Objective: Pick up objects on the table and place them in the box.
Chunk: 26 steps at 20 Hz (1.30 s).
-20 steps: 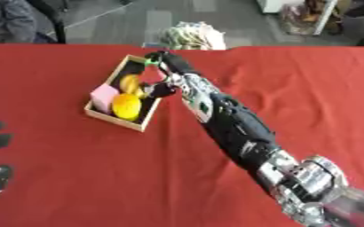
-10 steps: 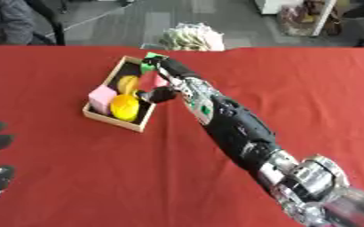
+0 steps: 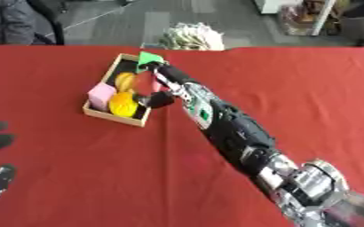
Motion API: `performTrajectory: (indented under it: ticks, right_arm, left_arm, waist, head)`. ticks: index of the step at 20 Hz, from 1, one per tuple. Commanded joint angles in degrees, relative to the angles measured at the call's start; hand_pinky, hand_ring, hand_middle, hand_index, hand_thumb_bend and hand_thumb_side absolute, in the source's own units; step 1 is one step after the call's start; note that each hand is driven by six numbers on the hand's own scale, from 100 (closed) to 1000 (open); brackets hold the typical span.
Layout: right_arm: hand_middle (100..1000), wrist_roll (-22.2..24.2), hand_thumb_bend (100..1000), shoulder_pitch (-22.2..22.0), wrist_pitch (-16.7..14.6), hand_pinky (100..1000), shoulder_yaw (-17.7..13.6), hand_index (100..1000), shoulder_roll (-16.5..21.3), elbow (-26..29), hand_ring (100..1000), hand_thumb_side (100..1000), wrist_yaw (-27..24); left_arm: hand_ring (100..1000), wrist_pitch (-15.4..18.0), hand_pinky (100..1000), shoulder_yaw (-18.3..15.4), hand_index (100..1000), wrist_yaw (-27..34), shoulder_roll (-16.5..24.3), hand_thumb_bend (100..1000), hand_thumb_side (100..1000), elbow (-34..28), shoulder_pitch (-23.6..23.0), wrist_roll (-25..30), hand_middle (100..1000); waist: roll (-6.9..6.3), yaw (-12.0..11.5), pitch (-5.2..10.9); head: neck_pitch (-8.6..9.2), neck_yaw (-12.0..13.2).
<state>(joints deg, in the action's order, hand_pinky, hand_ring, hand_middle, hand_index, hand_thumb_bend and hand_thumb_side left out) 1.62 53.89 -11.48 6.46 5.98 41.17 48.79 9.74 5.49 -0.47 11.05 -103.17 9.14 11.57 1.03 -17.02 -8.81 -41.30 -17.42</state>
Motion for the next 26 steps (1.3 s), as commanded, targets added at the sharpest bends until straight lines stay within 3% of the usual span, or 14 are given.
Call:
performTrajectory:
  ticks: [1,8,11,15,21,26]
  right_arm:
    - [966,-0.5,520,1.2,-3.1,901,1.4,960,1.0,5.6,940,375,-3.3]
    - [923,-2.8,472,-0.3,-9.1,864,4.2,949,3.3,17.5,898,350,-10.9]
    - [911,1.2,464,-2.1,-5.1,848,6.1,945,6.3,28.2,882,344,-21.6]
    - [910,4.1,456,-4.4,-0.9,844,6.4,945,8.8,37.4,879,337,-28.5]
    - [881,3.2,431,-10.0,0.9,818,5.1,936,13.4,49.3,854,294,-36.3]
    - [856,1.8,362,-19.5,1.4,796,3.3,921,17.5,59.1,829,226,-44.0]
  left_arm:
    - [741,0.1,810,-0.5,817,0.0,0.2,619,462,-1.2,0.3,-0.4,757]
    - [742,0.1,810,-0.8,817,-0.3,0.3,619,462,-1.0,-0.1,-0.7,757]
    - [742,0.1,810,-1.0,817,-0.5,0.4,618,462,-0.9,-0.2,-0.9,757]
    - [743,0.2,810,-1.2,817,-0.6,0.4,617,462,-0.8,-0.4,-1.1,757]
    - [744,0.1,810,-1.8,817,-0.9,0.6,615,462,-0.6,-0.6,-1.8,758]
    - [747,0.0,809,-2.3,817,-0.9,0.7,613,461,-0.5,-0.6,-2.9,761]
  waist:
    - [-0.69,0.5,0.28]
    - [-0.35,3.8,0.62]
    - [-0.07,5.0,0.69]
    - [0.2,6.3,0.76]
    - [0.53,8.8,0.75]
    - [0.8,10.5,0.71]
  head:
    - [0.45,0.8]
    - [0.33,2.3]
    - [0.36,2.7]
    - [0.43,3.4]
    - [0.62,5.0]
    - [0.83,7.1]
